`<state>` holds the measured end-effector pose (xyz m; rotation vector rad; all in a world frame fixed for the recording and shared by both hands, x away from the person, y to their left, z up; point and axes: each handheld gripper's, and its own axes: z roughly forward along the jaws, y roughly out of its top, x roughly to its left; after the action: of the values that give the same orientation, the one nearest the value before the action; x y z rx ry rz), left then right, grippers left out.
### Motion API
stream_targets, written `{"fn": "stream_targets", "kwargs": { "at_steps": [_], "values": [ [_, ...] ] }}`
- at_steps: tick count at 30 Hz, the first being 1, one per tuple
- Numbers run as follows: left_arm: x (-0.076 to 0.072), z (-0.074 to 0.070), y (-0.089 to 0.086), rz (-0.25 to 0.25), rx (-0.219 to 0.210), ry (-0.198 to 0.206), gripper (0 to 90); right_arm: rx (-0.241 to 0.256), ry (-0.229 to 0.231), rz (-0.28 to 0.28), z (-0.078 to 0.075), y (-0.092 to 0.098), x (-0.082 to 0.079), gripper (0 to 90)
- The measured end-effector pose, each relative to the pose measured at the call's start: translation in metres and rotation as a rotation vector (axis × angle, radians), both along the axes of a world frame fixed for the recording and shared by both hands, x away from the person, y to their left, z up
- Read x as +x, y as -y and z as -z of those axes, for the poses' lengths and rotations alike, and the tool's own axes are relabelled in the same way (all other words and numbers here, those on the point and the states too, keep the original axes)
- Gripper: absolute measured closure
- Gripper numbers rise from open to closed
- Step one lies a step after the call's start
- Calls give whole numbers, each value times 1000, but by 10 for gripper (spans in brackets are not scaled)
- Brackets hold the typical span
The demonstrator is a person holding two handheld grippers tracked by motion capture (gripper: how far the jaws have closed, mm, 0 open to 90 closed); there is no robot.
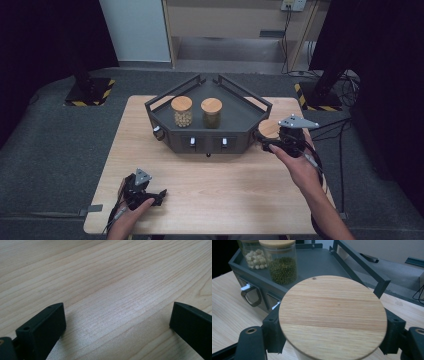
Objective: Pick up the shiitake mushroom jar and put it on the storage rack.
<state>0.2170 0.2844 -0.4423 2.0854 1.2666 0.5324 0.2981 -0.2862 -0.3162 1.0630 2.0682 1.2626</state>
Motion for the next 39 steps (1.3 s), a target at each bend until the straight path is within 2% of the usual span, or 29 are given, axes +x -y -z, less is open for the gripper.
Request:
{"fn": "stream_targets", "kwargs": {
  "at_steps": [21, 30, 39],
  "values": [
    [0, 0, 0, 0, 0, 0, 0, 22, 20, -4, -11, -13, 10, 255],
    [0, 0, 0, 1, 0, 0, 0, 12, 29, -11, -17, -24, 13, 255],
    [0, 0, 0, 1, 0, 0, 0, 16, 29, -10, -20, -26, 21, 255]
  ]
}}
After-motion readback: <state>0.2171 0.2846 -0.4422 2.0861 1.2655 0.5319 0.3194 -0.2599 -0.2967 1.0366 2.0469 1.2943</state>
